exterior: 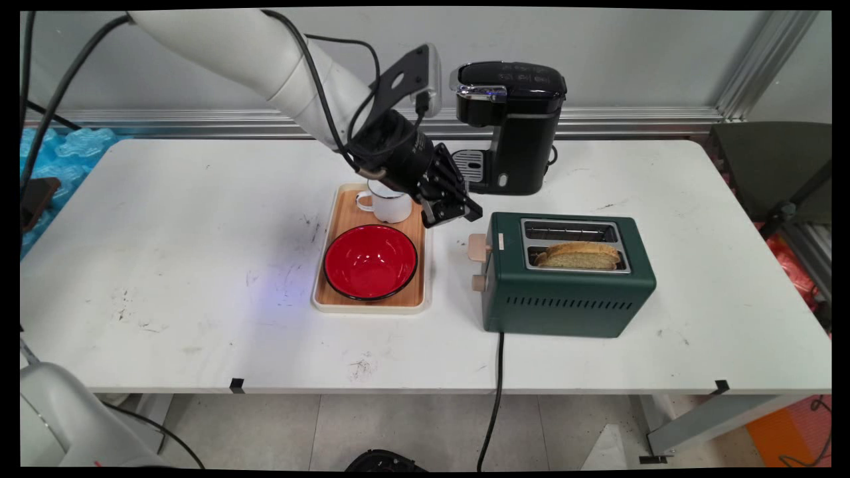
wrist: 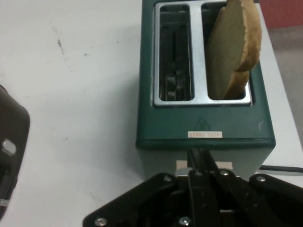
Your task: Press the toaster switch
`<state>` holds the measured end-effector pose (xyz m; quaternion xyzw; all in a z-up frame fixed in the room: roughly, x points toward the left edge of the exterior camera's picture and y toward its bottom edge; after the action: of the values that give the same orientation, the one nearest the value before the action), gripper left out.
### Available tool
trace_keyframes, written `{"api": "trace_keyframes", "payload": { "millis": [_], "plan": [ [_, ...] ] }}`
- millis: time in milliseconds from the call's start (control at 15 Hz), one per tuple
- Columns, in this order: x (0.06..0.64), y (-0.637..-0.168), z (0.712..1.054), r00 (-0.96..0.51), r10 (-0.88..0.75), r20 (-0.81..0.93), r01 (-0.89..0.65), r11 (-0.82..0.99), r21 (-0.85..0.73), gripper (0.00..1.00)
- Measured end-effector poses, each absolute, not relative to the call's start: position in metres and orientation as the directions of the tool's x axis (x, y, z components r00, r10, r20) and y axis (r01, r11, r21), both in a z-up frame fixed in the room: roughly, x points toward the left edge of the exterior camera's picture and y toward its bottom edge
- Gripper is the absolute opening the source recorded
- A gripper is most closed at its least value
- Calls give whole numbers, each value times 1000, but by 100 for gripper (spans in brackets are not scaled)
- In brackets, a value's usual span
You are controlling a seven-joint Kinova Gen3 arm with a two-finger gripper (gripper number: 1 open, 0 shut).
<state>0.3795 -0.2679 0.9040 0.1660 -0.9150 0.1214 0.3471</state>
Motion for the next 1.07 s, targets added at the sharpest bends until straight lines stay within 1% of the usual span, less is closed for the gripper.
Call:
{"api": "trace_keyframes", "payload": {
  "millis": [1067],
  "plan": [
    [371, -275, 858, -712, -240, 660, -397, 913, -96, 0]
  ]
}}
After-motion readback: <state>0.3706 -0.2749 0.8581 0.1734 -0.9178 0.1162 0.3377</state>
